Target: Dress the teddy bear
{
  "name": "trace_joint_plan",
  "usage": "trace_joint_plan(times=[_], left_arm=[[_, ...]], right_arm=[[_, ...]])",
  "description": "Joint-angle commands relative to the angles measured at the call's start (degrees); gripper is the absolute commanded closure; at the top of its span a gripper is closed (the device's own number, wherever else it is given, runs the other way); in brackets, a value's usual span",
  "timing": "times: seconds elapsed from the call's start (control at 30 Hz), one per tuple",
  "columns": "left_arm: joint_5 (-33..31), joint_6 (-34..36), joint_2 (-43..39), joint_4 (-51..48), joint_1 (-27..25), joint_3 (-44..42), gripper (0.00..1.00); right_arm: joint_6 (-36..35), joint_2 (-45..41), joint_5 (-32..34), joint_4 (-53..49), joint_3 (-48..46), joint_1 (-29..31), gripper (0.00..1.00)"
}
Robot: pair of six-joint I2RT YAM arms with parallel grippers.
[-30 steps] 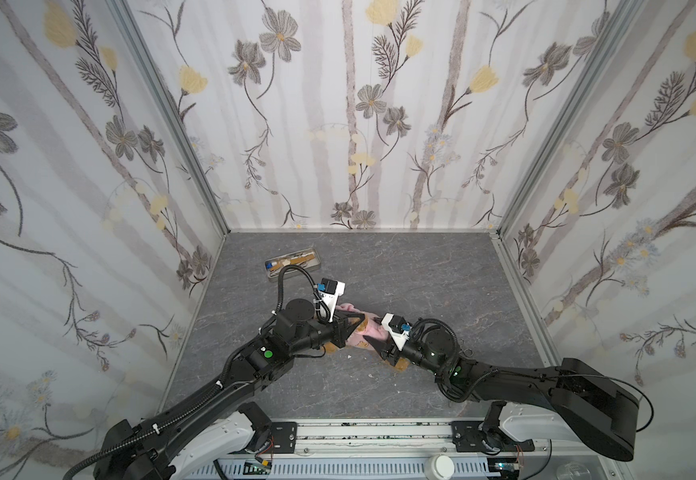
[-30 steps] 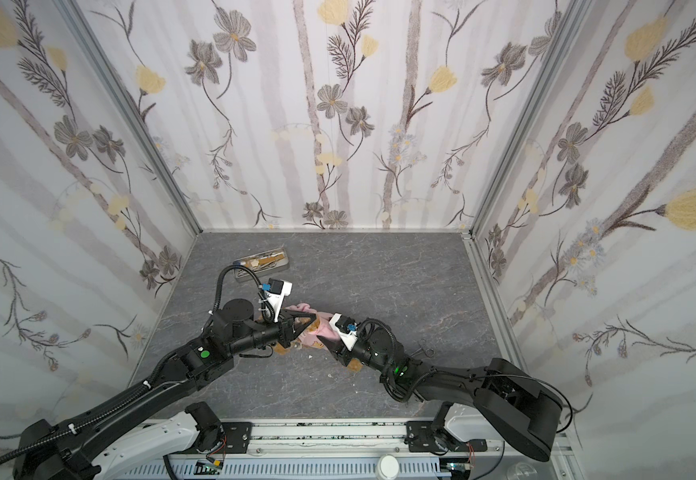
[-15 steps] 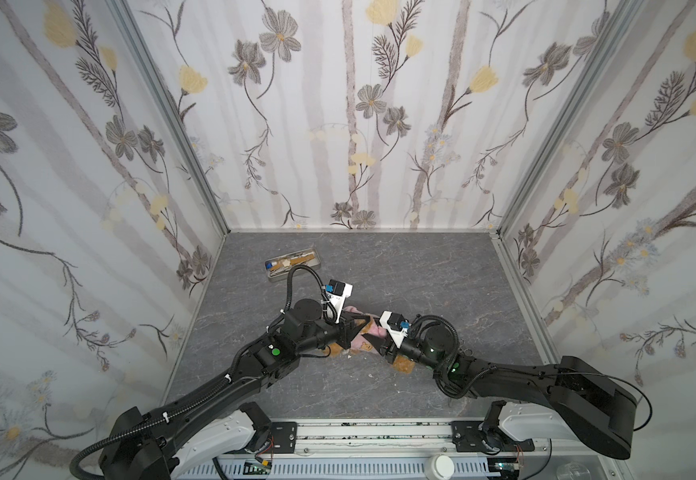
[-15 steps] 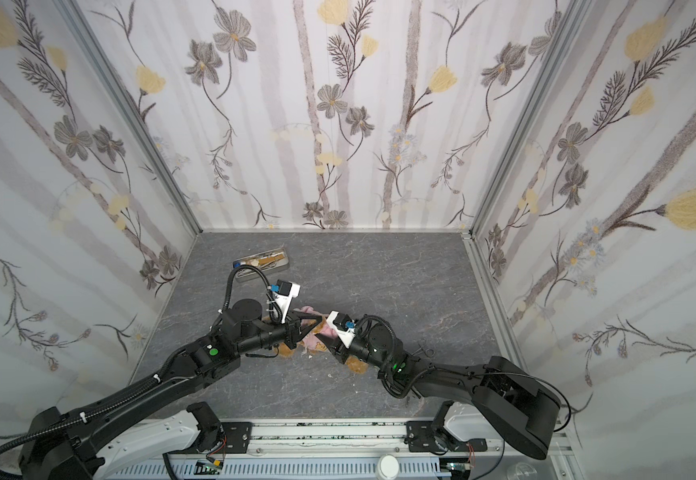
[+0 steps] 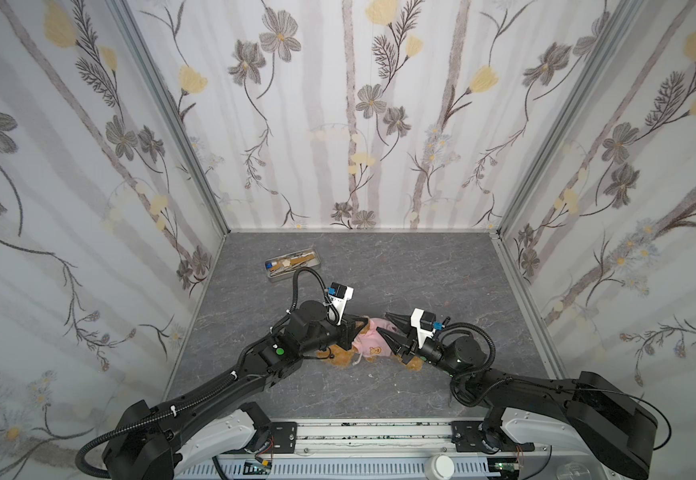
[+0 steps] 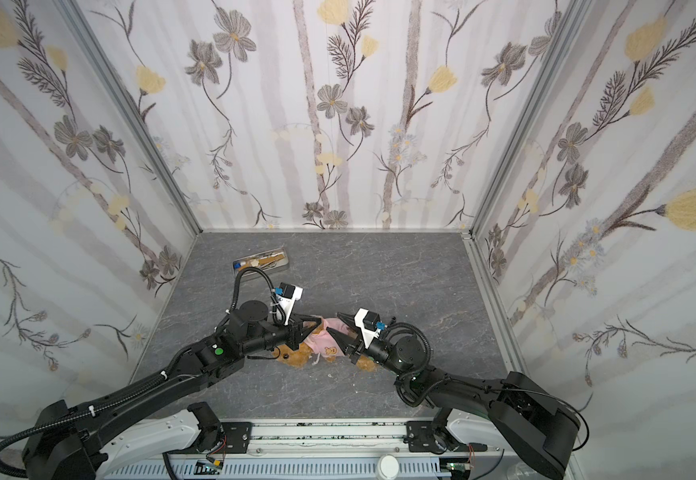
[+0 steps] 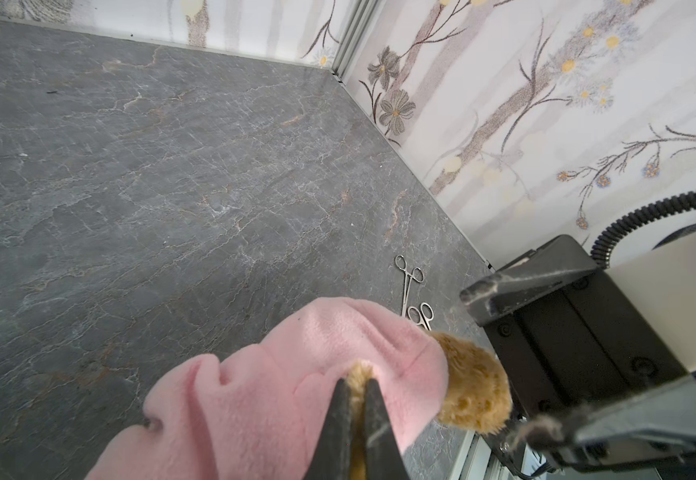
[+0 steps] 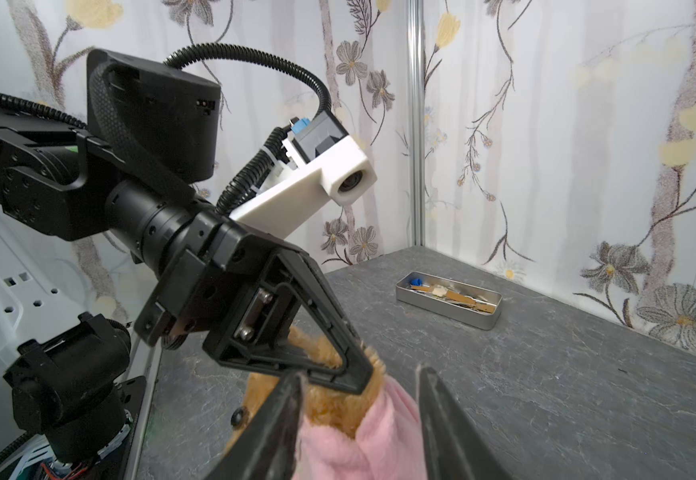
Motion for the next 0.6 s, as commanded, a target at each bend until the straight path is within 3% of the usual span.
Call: trace_joint_plan(times=[0.0,0.1,0.33,0.4,0.5,0.57], left_arm=[[-1.1,-1.5,0.3,2.5,-0.1,1.2,1.00],[-0.3,-2.4,1.2,2.6,-0.4,1.5,1.00],[2.1,-3.1,2.4,2.7,-1.6,3.0,1.00],[2.7,-3.4,2.5,2.7,-1.7,3.2,1.00],[3.5,-3.3,2.1,2.7,-1.8,2.9,1.00],[3.8,-1.4,1.2,2.6,-1.8,2.4,0.88]], right_arm=[[-5.6,-0.9,0.9,-9.6,1.3,0.7,0.40],[-8.8,0.3,0.7,-18.2,3.8,0.9,0.32],[-10.1,8.5,-0.6,-14.7,6.7,0.8,0.28],[-10.1,10.6,-0.9,-11.9,7.2,0.6,0.35],[-8.9,12.4,-2.8,-6.8,6.1,-0.1,0.61],[-8.2,12.8,-4.3,-3.7,4.6,-0.6,0.76]])
